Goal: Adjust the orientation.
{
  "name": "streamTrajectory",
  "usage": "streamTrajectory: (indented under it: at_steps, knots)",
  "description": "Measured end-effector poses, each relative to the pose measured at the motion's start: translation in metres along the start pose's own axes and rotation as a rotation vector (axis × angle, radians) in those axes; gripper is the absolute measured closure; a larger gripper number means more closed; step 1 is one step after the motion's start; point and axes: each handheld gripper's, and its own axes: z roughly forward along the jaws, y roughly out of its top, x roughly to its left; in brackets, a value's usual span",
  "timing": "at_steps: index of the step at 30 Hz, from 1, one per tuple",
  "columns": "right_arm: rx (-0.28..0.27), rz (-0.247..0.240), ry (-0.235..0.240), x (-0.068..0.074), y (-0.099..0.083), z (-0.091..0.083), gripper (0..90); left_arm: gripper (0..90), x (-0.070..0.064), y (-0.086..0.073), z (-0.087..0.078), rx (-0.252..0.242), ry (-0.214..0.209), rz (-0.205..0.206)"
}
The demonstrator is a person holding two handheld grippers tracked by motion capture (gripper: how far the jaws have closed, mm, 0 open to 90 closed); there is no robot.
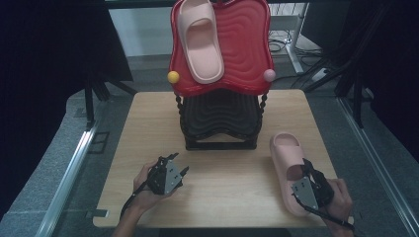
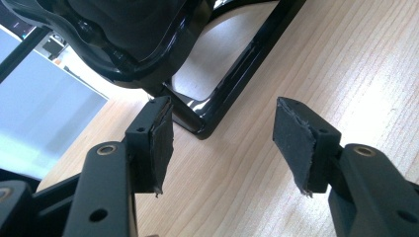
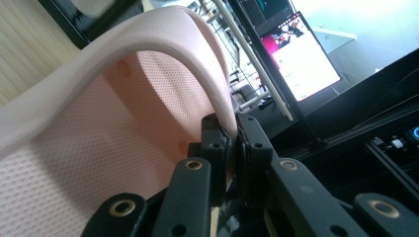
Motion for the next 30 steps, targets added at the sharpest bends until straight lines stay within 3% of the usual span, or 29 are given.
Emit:
streamTrajectory:
  at_steps: [3, 10, 30]
  knots:
    - [-0.025, 0.022, 0.004, 0.004, 0.007, -0.01, 83.8, 41.1, 0.0, 0.0, 0.0, 0.0, 0.0, 0.004]
    - [-0.098, 0.025, 0.004, 0.013, 0.029, -0.028, 83.8, 41.1, 0.001, 0.0, 0.0, 0.001, 0.001, 0.0]
    - [-0.239, 0.071, -0.008, 0.009, 0.078, -0.038, 83.9, 41.0, 0.001, -0.001, 0.0, 0.005, 0.0, 0.0]
